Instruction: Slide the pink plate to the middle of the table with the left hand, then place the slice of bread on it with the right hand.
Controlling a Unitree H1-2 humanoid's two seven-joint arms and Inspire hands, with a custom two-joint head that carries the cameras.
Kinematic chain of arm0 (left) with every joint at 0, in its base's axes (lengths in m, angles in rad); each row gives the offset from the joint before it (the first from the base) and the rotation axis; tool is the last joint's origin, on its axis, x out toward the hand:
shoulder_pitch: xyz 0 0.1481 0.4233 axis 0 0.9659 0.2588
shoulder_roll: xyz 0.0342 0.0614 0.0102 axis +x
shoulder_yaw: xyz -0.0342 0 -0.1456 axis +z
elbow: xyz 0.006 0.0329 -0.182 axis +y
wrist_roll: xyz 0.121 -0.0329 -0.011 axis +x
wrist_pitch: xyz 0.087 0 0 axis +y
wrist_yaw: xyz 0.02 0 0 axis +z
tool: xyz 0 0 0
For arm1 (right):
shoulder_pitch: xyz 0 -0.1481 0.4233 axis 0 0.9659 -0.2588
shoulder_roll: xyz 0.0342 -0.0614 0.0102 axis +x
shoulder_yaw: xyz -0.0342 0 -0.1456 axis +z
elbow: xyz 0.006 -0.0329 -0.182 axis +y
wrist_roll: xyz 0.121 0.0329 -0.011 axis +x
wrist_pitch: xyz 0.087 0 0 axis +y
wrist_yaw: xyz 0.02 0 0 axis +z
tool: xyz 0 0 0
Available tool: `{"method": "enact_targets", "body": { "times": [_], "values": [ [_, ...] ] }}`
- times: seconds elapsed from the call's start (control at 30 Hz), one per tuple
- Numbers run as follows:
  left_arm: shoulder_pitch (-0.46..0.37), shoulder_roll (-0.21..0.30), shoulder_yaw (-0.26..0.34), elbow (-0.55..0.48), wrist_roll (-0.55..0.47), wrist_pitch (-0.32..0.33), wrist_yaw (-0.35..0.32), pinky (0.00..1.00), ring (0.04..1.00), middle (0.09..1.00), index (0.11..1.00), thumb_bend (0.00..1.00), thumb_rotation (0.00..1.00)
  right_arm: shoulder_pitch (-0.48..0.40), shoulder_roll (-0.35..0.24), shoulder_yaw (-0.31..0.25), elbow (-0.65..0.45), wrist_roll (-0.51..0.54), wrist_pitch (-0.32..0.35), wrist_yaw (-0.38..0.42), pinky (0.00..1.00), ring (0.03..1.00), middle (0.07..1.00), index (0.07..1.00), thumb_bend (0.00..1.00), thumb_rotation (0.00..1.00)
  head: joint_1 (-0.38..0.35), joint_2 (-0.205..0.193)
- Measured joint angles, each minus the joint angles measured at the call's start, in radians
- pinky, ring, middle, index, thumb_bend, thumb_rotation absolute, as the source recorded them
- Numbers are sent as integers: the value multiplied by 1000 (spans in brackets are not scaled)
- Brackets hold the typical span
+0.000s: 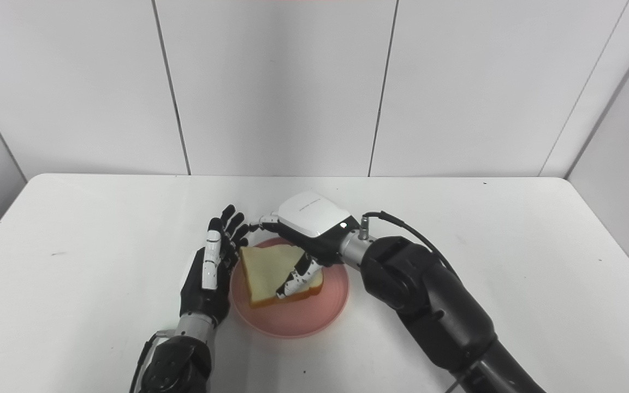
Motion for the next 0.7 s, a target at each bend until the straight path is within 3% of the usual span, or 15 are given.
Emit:
{"method": "enact_targets", "body": {
  "times": [0.23,0.4,0.43,0.5,0.63,0.67,0.7],
  "values": [
    [0,0,1,0,0,0,0,979,963,956,943,664,1000,21,-16,-23,-47,18,14,58,810,917,914,926,1000,380,-2,2],
    [0,0,1,-2,-10,4,-4,981,972,960,947,653,1000,53,-24,-94,-95,70,41,79,900,965,956,969,1000,369,0,3],
    [0,0,1,-2,-10,5,-6,984,973,962,949,654,1000,69,-23,-124,-109,98,60,79,938,980,978,981,1000,433,0,2],
    [0,1,1,-4,-10,9,-8,989,976,966,954,652,1000,84,-22,-154,-113,130,77,75,920,982,991,986,1000,526,0,3],
    [3,1,3,-22,-11,26,-10,992,977,969,956,648,1000,143,-7,-248,-111,227,81,10,876,979,1000,996,961,486,0,5],
    [4,1,2,-25,-12,28,-10,992,978,971,957,649,1000,159,-4,-264,-105,246,81,-9,835,970,996,999,985,589,0,5],
    [4,1,2,-27,-15,30,-11,992,978,972,957,650,1000,170,0,-278,-99,265,80,-24,821,967,995,1000,993,625,0,5]
  ]
}}
